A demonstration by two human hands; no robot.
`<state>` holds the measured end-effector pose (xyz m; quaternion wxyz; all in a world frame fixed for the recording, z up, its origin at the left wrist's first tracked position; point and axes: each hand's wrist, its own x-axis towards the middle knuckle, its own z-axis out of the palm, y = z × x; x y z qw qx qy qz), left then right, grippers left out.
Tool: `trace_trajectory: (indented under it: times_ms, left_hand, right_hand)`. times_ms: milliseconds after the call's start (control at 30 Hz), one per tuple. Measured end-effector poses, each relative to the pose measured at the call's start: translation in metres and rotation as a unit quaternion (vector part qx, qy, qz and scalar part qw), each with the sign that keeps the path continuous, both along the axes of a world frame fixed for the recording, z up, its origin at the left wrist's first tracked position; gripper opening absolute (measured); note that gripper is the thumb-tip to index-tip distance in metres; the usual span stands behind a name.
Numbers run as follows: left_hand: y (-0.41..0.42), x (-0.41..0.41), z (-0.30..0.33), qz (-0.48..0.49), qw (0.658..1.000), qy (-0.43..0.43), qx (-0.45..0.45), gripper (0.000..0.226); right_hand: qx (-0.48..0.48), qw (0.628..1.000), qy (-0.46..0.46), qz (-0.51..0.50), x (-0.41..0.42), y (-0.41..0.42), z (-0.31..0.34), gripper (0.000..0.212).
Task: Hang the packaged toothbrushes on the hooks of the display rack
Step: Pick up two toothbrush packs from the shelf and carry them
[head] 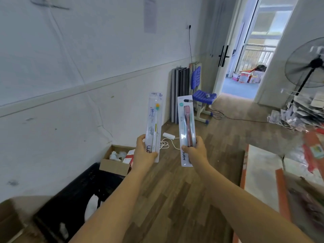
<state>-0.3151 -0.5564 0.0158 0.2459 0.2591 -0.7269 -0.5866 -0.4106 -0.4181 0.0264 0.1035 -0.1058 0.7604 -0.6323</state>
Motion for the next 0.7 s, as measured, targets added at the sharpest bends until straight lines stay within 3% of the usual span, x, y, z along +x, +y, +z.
trace_trajectory:
  times_ms: [233, 500, 700]
  left_hand:
    - [-0.064, -0.092, -0.013, -0.015, 1.0, -0.016, -0.012, 0.065]
    - [-0.15, -0.218, -0.008, -0.054, 0.998, -0.017, -0.021, 0.067]
    - [-0.184, -0.291, -0.014, -0.08, 0.996, -0.036, -0.017, 0.068]
  right_hand:
    - [0.013, 1.0, 0.006, -0.018, -0.089, -0.058, -0.012, 0.037]
    - [0.053, 0.995, 0.017, -0.078, -0.205, -0.13, -0.005, 0.026]
    - [0.099, 0.993, 0.023, -0.066, -0.267, -0.147, -0.004, 0.025]
